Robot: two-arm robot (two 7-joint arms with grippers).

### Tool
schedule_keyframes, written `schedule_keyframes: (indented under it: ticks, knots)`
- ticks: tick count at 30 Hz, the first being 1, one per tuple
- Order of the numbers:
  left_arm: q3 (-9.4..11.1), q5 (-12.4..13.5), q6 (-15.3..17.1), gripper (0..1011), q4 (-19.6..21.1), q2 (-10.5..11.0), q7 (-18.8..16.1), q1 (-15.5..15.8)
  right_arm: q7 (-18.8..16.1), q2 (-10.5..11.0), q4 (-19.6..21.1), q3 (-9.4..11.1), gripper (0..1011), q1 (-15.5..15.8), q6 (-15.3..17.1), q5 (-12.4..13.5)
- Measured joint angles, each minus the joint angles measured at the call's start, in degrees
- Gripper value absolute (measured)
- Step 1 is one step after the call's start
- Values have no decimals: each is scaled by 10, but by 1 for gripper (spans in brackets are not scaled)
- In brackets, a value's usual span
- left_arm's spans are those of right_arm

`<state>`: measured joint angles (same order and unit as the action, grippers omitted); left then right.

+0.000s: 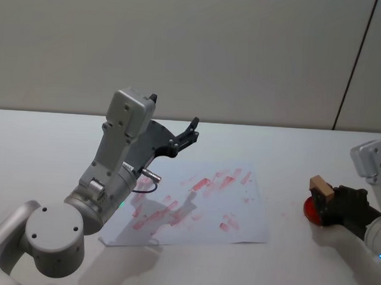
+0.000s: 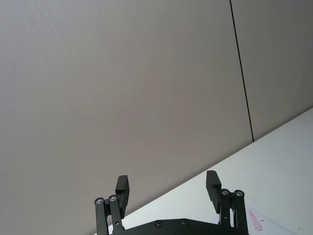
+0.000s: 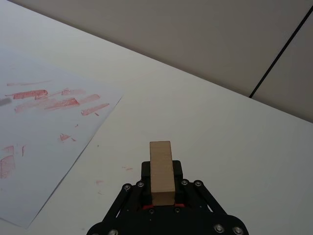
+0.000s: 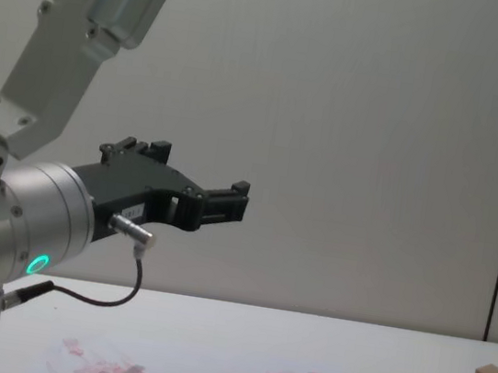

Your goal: Use the one hand to pick up the stamp and affix it onto the A4 paper.

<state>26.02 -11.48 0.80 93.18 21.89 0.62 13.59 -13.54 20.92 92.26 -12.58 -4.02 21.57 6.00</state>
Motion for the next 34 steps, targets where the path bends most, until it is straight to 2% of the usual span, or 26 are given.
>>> schedule_keyframes:
  ticks: [4, 7, 14, 16, 22, 25, 27, 31, 34]
  knots:
    - [0, 0, 0, 1003, 0, 0, 0, 0, -1, -1, -4, -1, 225, -1, 0, -3]
    - [0, 0, 0, 1002, 0, 0, 0, 0, -2, -2, -7, -2, 278, -2, 0, -5]
    - [0, 0, 0, 1002, 0, 0, 0, 0, -3, -3, -11, -3, 523, -3, 0, -8]
    - [0, 0, 0, 1002, 0, 0, 0, 0, -3, -3, -12, -3, 545, -3, 0, -9]
    - [0, 0, 0, 1002, 0, 0, 0, 0, -4, -3, -14, -4, 782, -4, 0, -11]
    - [0, 0, 0, 1002, 0, 0, 0, 0, -4, -4, -15, -4, 836, -4, 0, -11]
    - [0, 0, 0, 1003, 0, 0, 0, 0, -4, -4, -15, -4, 921, -4, 0, -11]
    - [0, 0, 0, 1002, 0, 0, 0, 0, -4, -4, -16, -4, 997, -4, 0, -11]
    - [0, 0, 0, 1002, 0, 0, 0, 0, -4, -4, -16, -4, 1001, -4, 0, -12]
